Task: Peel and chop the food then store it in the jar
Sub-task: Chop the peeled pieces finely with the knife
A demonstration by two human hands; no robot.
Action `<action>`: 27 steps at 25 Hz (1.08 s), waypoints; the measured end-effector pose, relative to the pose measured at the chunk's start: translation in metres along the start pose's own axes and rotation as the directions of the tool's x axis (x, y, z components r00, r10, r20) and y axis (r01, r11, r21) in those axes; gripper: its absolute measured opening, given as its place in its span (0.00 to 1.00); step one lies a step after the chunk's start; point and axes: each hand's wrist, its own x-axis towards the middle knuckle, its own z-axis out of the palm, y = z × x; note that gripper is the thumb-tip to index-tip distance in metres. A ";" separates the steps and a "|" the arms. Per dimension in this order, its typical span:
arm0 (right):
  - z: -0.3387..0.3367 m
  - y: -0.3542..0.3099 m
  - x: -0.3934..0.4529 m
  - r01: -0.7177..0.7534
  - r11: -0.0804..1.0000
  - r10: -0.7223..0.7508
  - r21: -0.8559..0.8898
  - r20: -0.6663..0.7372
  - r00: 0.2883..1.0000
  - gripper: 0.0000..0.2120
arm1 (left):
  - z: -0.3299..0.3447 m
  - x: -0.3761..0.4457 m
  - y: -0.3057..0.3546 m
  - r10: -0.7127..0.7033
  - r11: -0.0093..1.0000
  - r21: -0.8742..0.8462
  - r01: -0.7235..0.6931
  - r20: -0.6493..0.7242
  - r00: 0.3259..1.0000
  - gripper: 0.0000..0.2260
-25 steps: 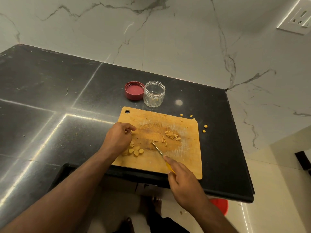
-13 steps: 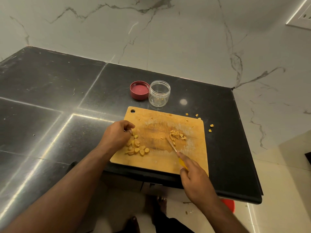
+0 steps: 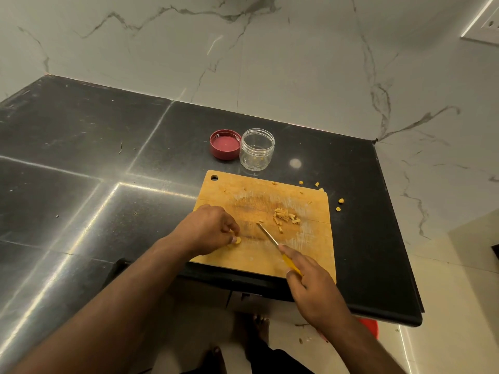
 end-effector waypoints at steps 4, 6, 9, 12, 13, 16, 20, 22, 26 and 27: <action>0.003 -0.006 0.010 0.004 0.999 -0.004 -0.036 -0.009 1.000 0.24 | -0.002 -0.001 0.001 0.015 0.999 0.051 -0.016 0.025 1.000 0.08; -0.003 -0.003 0.011 -0.044 0.999 0.041 -0.031 -0.093 0.995 0.24 | -0.002 -0.001 0.000 0.010 0.999 0.039 -0.011 0.014 1.000 0.07; -0.005 -0.003 0.008 -0.025 0.999 0.027 0.023 -0.095 0.995 0.24 | -0.002 -0.001 -0.001 -0.001 1.000 0.021 0.001 0.002 1.000 0.04; -0.002 -0.010 0.004 -0.026 0.995 0.032 0.094 -0.059 0.998 0.23 | -0.004 0.000 -0.002 -0.020 0.999 -0.029 0.019 -0.004 1.000 0.04; -0.001 -0.011 0.003 -0.030 0.993 0.037 0.112 -0.058 0.998 0.23 | -0.005 0.000 -0.002 -0.021 0.999 -0.028 0.020 -0.013 1.000 0.05; -0.003 -0.010 0.002 -0.046 0.991 0.054 0.123 -0.061 0.997 0.22 | -0.004 0.002 -0.003 0.011 0.996 0.094 -0.006 -0.051 0.999 0.06; -0.004 -0.010 0.004 -0.063 0.990 0.070 0.126 -0.055 0.996 0.22 | 0.002 0.002 0.006 0.043 0.960 0.279 -0.020 -0.076 0.996 0.13; -0.005 -0.011 0.003 -0.066 0.989 0.073 0.131 -0.049 0.996 0.22 | 0.006 0.002 0.010 0.050 0.948 0.316 -0.028 -0.062 0.997 0.12; -0.005 -0.011 0.001 -0.072 0.988 0.078 0.135 -0.045 0.996 0.22 | 0.007 0.003 0.016 0.039 0.972 0.231 -0.031 -0.027 0.999 0.07; -0.005 -0.011 0.001 -0.076 0.987 0.083 0.141 -0.045 0.996 0.22 | 0.007 0.006 0.020 0.022 0.985 0.174 -0.014 -0.045 0.999 0.06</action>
